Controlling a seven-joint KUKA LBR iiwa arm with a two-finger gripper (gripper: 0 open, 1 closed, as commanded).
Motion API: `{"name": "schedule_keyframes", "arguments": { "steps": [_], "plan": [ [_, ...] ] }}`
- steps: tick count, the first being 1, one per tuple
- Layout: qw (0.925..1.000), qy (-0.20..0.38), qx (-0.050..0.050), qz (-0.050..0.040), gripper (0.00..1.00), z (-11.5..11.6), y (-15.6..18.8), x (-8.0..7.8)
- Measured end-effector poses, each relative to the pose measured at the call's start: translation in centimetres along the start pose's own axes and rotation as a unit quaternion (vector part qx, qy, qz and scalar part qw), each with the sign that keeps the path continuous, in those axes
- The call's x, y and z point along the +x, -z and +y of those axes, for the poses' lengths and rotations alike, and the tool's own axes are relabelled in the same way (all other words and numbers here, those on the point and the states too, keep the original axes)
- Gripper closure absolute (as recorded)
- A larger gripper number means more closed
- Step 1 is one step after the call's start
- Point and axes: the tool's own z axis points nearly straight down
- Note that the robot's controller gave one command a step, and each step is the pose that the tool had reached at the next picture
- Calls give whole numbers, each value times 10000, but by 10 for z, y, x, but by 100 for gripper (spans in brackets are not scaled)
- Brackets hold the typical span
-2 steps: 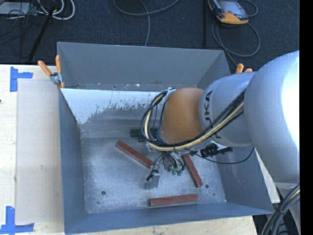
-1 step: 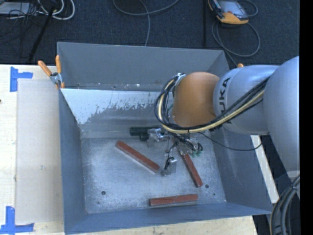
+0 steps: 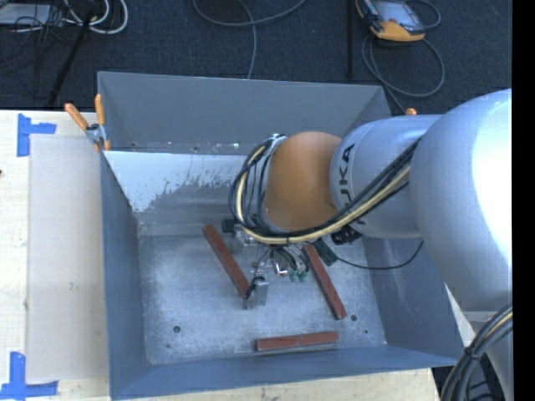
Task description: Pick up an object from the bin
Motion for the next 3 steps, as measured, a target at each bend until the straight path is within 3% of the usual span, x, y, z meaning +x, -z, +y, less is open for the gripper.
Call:
{"name": "schedule_keyframes", "arguments": {
  "steps": [1, 2, 3],
  "plan": [
    [9990, 445, 29, -3, 0, -103, 8, -25],
    [9947, 1024, 4, -30, 0, -40, 12, -39],
    [9998, 207, -7, -8, 0, 83, 9, -18]
  ]
}}
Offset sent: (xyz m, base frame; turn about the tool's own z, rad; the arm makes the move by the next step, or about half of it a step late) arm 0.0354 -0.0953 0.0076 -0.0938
